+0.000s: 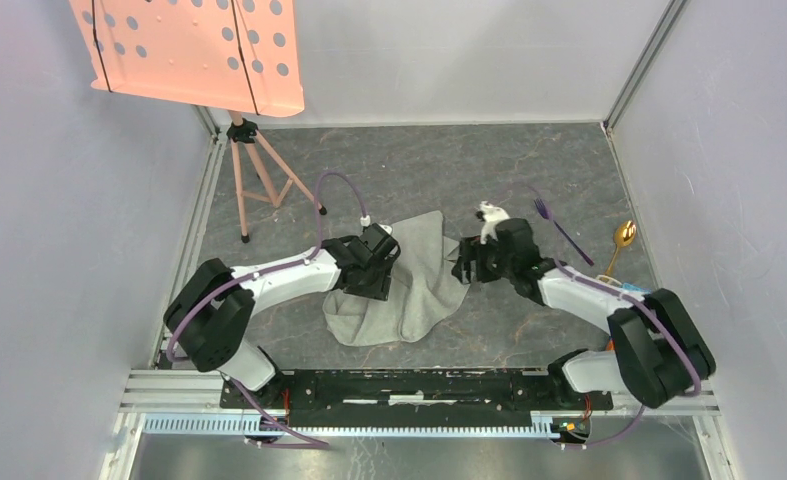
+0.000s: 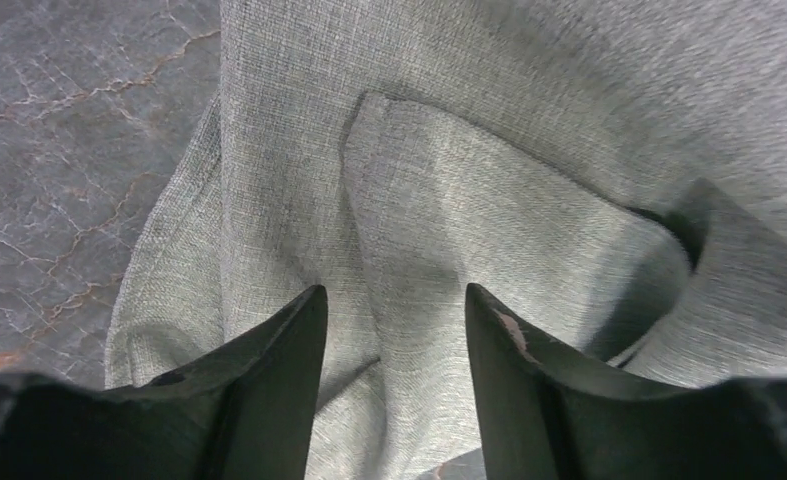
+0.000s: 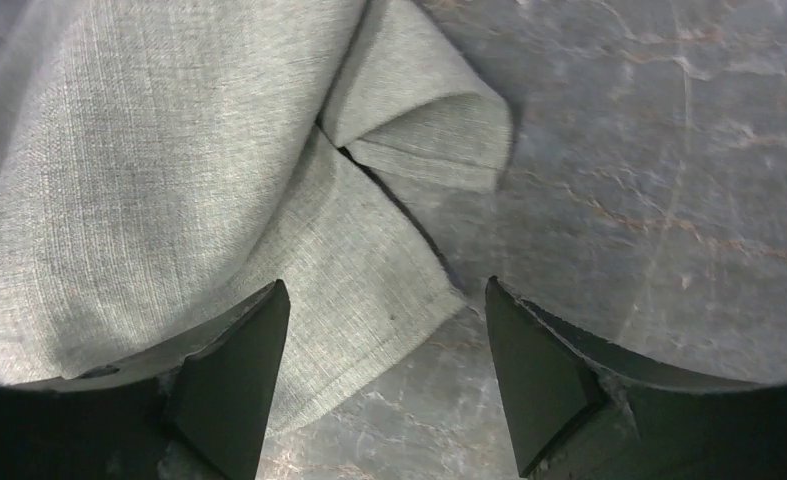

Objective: Fold the napkin into a case and place the utensils inside
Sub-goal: Pick up the crumpled napkin from the center of the board.

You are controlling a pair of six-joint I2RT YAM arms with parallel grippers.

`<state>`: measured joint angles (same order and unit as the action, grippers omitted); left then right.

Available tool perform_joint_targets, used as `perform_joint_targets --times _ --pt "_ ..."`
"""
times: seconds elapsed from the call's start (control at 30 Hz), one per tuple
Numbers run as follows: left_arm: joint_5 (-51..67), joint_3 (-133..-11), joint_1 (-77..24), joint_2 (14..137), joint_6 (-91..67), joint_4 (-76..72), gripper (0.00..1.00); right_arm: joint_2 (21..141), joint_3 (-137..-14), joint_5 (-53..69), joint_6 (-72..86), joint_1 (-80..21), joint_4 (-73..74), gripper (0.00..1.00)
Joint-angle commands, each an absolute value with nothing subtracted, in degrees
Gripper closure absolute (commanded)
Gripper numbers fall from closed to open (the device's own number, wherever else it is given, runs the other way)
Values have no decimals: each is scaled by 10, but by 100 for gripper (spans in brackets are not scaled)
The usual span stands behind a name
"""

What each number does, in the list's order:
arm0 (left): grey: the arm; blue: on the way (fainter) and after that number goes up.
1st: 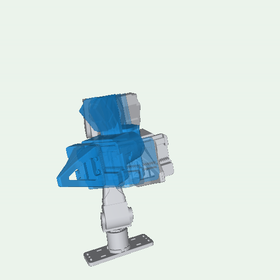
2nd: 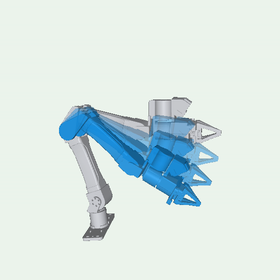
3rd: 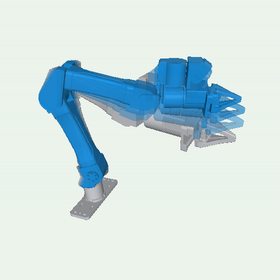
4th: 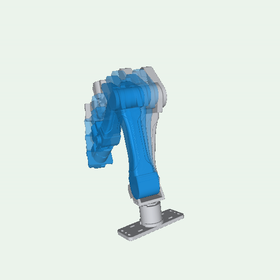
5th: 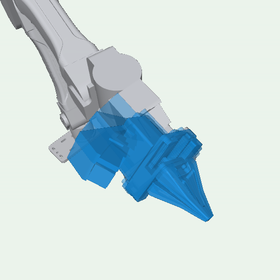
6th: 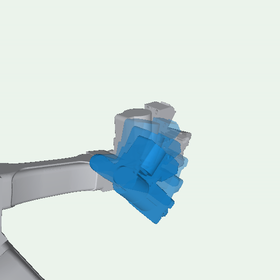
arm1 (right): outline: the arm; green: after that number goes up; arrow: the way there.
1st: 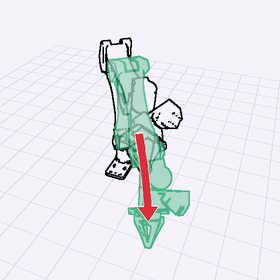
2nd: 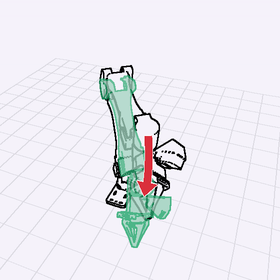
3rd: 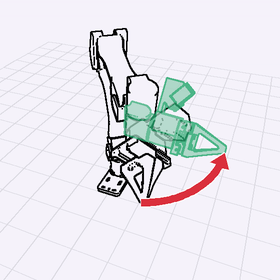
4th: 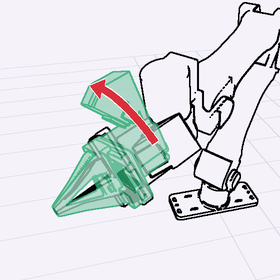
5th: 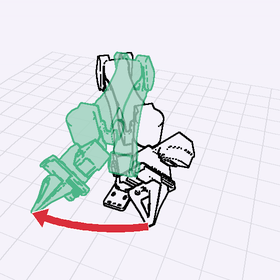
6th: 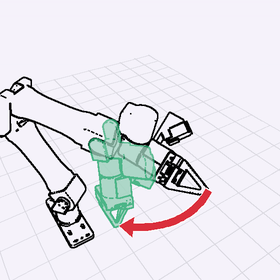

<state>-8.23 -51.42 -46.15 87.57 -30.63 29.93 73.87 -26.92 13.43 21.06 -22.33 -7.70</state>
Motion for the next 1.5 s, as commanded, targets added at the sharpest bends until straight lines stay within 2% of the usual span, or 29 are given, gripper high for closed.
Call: perform_joint_targets --times 0.0,0.13,0.2,0.3,0.4,0.53,0.57,0.67,0.7,0.73,0.93,1.23,1.47 --pt "-109 -528 -464 887 -311 299 47 788 -368 -56 123 -312 80 18" --pt "-114 -497 -464 851 -320 285 71 852 -429 -129 115 -357 123 15" --pt "-107 -480 -464 824 -323 277 78 880 -449 -165 115 -371 141 15" --pt "-107 -452 -464 775 -327 271 88 915 -456 -155 113 -375 125 16" --pt "-124 -428 -464 719 -328 275 97 943 -463 -143 123 -376 124 22" --pt "-158 -414 -464 641 -330 307 98 924 -415 -149 158 -376 93 42" --pt "-169 -411 -464 617 -330 312 98 912 -399 -152 166 -376 84 50" --pt "-203 -405 -463 552 -333 329 98 856 -372 -185 180 -376 73 85" --pt "-210 -404 -463 531 -333 333 98 837 -371 -196 181 -375 77 95" --pt "-219 -405 -463 511 -334 336 98 814 -374 -208 180 -375 83 100" --pt "-250 -436 -463 397 -313 345 98 647 -401 -219 169 -371 134 100" --pt "-125 -582 -463 260 -259 325 98 359 -461 28 189 -373 180 100" --pt "-54 -653 -464 232 -258 288 98 284 -522 154 255 -372 108 100"
